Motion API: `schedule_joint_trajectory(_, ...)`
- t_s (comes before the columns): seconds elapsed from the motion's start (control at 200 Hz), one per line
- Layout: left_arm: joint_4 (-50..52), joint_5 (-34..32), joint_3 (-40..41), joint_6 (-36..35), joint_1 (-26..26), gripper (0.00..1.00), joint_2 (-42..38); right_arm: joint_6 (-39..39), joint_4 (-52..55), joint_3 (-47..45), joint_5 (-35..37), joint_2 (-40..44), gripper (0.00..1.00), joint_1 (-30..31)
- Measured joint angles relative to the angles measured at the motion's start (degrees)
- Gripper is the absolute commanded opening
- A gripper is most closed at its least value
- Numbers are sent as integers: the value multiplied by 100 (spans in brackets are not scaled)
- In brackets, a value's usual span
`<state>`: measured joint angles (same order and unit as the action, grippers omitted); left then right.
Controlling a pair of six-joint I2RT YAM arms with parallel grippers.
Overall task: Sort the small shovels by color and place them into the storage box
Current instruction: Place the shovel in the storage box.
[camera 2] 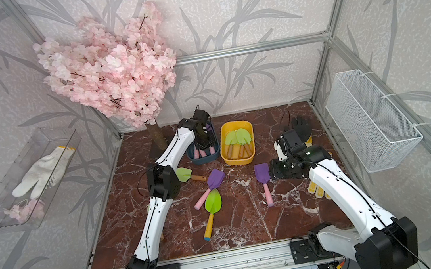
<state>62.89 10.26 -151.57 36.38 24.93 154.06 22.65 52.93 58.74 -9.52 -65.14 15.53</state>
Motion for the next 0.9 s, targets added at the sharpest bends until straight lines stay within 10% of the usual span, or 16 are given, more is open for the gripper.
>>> schedule_joint_trajectory(0.9, -66, 13, -22, 133, 20, 31, 46, -2, -13, -70, 7, 0, 52, 0)
